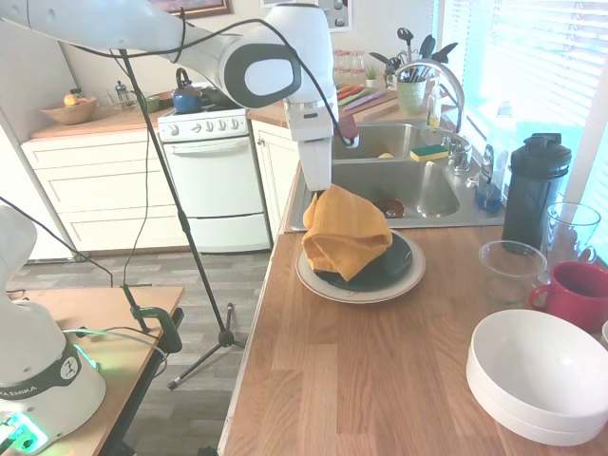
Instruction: Wipe the blue plate in clockwise motion
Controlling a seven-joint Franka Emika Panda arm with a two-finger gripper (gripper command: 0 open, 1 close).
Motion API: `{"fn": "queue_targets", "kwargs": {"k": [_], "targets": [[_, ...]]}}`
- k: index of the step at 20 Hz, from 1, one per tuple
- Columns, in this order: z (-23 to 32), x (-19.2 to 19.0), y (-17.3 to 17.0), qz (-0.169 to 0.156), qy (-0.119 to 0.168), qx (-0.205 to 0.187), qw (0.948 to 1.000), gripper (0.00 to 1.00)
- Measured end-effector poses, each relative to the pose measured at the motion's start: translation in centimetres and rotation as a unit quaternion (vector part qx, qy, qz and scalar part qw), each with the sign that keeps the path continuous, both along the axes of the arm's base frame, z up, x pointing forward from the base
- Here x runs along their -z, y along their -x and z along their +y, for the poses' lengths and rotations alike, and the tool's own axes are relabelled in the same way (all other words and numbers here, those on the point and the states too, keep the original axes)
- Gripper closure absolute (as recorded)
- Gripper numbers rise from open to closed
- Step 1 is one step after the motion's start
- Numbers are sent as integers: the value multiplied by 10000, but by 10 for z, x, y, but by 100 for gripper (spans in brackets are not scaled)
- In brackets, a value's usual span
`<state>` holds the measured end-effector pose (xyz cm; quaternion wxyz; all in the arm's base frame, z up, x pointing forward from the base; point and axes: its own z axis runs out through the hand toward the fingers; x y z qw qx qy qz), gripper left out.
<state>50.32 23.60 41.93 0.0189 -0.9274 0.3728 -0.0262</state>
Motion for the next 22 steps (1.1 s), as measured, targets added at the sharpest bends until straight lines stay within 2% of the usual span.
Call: {"fn": "queue_targets", "kwargs": {"k": [5, 10, 22], "targets": [[-27, 21, -9, 80, 115, 186, 9997, 100], [-30, 44, 3, 132, 268, 82, 9995, 100], [40, 62, 47, 44, 485, -276, 9984, 100]]}}
